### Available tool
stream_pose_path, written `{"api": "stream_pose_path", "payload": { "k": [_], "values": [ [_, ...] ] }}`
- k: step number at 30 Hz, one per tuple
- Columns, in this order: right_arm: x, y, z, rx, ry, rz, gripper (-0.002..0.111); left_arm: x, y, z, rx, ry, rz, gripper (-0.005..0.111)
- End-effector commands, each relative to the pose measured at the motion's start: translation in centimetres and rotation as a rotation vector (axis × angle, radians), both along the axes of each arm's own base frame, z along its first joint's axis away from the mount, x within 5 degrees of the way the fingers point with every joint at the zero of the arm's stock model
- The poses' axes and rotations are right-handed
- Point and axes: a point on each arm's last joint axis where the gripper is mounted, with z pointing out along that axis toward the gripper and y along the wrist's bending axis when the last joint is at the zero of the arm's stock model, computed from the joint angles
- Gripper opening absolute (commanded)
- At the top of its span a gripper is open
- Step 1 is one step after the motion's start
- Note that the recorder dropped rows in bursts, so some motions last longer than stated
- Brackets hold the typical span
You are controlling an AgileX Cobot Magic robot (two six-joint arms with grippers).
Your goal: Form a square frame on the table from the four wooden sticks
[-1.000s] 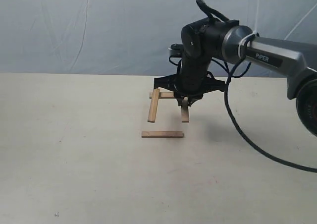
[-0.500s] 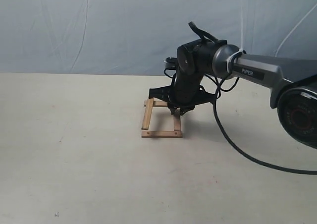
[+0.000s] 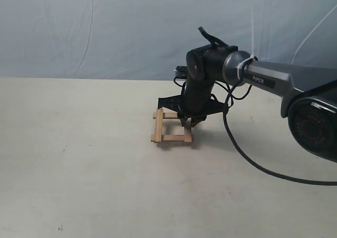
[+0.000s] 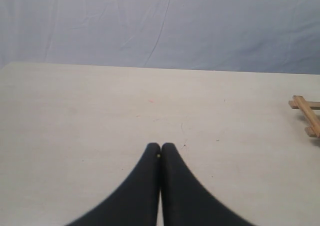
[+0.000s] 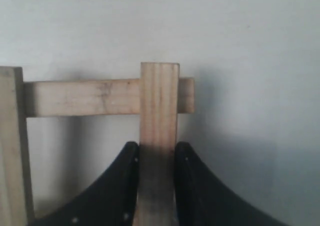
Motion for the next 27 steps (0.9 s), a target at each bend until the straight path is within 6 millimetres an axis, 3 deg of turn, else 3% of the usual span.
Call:
{"api": "stream_pose_path", "payload": {
  "k": [1, 13, 18, 27],
  "values": [
    [-0.4, 1.1, 3.2, 0.001, 0.014, 0.030, 0.000, 0.0, 0.0, -0.1, 0.007, 0.000, 0.000, 0.000],
    [-5.2, 6.5, 3.3, -0.003, 0.128, 0.106, 0.000, 0.0, 0.0, -0.1, 0.007, 0.000, 0.000, 0.000],
    [-6.6, 8.4, 2.2, 0.025, 0.112, 0.079, 0.000, 0.0, 0.0, -0.1, 0.007, 0.000, 0.000, 0.000],
    [-6.7, 7.3, 0.4, -0.054, 0.130, 0.026, 0.001, 0.0, 0.0, -0.1, 0.007, 0.000, 0.000, 0.000]
  ]
}}
